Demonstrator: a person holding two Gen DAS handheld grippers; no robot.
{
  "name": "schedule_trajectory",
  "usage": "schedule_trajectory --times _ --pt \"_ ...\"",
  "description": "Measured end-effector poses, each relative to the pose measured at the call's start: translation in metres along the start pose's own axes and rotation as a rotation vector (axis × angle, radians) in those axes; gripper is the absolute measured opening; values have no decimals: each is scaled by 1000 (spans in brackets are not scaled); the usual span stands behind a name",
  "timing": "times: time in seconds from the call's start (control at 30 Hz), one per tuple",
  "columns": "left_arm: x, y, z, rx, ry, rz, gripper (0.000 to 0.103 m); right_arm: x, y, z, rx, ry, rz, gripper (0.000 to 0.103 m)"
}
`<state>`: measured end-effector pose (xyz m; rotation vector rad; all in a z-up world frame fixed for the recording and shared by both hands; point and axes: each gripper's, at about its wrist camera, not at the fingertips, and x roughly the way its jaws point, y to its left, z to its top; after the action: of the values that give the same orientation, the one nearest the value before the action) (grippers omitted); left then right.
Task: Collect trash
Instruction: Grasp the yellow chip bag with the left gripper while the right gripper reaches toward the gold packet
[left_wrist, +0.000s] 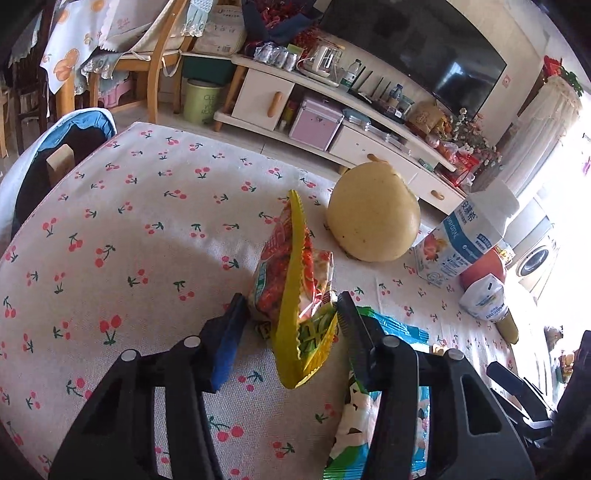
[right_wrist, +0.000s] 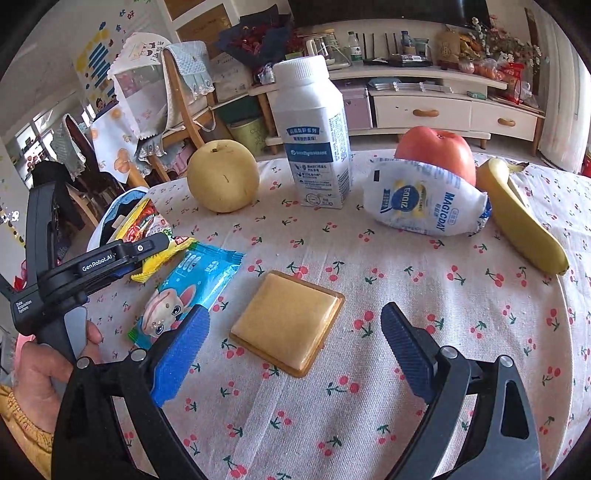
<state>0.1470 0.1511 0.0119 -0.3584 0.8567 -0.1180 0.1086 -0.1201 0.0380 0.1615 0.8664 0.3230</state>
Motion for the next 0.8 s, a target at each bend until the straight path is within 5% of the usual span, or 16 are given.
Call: schedule_trajectory --times 0.27,0.4,0.53,0.8 --pt "-4 -3 -4 20 3 5 40 22 17 0 -79 38 -63 93" --pt "-12 -1 -12 -1 4 -11 39 25 23 -2 -126 45 -112 70" --pt "-24 2 -22 -13 11 -19 38 23 22 -3 -140 35 -108 60" --pt "-61 16 -46 -16 26 -24 37 15 13 -8 -117 29 -92 59"
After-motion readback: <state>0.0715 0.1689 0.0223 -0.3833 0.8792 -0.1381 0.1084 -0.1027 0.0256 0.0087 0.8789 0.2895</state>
